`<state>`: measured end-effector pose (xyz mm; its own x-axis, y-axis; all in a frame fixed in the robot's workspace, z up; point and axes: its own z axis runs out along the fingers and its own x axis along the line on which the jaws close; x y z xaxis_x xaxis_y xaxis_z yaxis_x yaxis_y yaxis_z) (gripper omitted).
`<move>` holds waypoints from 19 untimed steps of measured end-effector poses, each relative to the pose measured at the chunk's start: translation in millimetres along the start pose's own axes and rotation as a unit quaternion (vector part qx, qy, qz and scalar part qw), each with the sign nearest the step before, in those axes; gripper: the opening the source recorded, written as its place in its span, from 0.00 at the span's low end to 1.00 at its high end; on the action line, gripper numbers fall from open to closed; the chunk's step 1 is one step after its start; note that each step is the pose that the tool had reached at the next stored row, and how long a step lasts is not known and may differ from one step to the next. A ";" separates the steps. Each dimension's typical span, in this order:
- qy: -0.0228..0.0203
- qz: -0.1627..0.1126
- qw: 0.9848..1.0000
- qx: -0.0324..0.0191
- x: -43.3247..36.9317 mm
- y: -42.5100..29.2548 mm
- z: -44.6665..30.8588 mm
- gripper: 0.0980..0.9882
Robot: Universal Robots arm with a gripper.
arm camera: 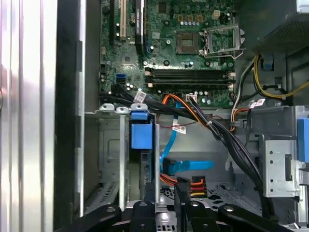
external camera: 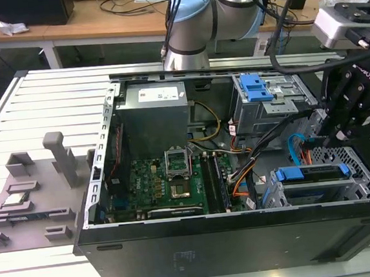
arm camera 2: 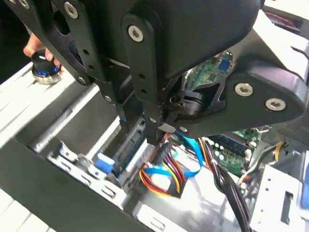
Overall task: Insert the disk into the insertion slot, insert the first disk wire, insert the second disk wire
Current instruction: 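Insert the first disk wire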
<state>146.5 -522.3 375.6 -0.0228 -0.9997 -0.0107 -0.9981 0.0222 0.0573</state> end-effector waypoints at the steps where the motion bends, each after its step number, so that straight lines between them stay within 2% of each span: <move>1: 0.000 0.000 1.000 0.000 -2.6 -1.1 1.9 0.23; 5: 0.000 0.000 1.000 0.000 -11.4 -2.9 10.2 0.23; 12: 0.002 0.000 1.000 0.000 -13.8 -3.7 24.1 0.23; 19: 0.003 0.000 1.000 0.000 -13.7 -3.8 24.7 0.23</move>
<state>149.1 -508.4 350.8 -0.0229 -0.9997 -0.0052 -0.9981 0.0226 0.0577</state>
